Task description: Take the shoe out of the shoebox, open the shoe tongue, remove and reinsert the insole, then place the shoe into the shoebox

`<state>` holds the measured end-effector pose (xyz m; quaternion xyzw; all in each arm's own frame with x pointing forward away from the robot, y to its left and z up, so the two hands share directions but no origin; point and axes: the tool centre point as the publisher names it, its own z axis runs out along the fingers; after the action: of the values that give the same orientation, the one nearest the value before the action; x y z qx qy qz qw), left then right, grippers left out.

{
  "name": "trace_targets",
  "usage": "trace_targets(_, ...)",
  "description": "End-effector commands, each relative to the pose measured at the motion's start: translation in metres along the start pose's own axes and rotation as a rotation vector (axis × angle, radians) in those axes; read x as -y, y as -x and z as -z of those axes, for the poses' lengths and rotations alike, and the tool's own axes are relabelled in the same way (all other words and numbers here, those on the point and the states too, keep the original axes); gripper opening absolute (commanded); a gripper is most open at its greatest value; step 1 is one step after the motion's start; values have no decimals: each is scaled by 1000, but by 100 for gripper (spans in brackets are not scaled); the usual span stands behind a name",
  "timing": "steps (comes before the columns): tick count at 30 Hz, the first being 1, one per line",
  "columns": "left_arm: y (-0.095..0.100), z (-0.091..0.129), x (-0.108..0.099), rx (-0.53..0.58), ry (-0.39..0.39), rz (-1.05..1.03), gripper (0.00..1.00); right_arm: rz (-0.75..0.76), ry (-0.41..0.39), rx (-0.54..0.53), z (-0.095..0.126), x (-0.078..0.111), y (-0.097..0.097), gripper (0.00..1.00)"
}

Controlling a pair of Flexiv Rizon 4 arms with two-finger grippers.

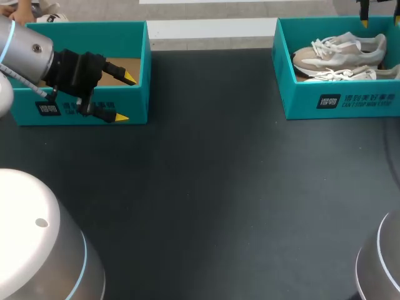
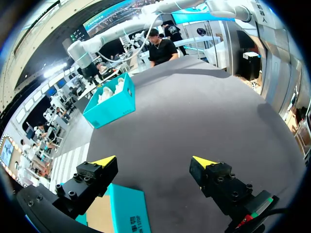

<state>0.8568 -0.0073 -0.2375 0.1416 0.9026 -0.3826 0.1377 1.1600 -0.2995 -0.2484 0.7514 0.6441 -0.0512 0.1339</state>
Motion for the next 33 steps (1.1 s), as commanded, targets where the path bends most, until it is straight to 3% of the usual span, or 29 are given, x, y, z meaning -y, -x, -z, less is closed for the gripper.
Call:
trace_targets(1,0,0,0,-2,2,0,100,28,115,-56,44,40,2,94)
trace_targets(2,0,0,0,-2,2,0,100,48,108,-82,52,44,-1,93)
trace_targets(3,0,0,0,-2,2,0,100,70,118,-89,59,48,-4,100)
trace_targets(5,0,0,0,-2,2,0,100,83,100,-132,75,54,-6,100)
trace_targets(16,0,0,0,-2,2,0,100,83,100,-132,75,54,-6,100)
trace_targets(20,10,-4,18,80,208,319,100,83,100,-132,75,54,-6,100)
trace_targets(23,16,4,26,167,274,490,100,112,90,-137,83,68,-10,100)
trace_targets(26,20,12,29,237,274,601,100,136,55,-140,85,82,-17,100)
trace_targets(33,31,22,33,392,381,902,100,179,4,-153,95,120,-36,100)
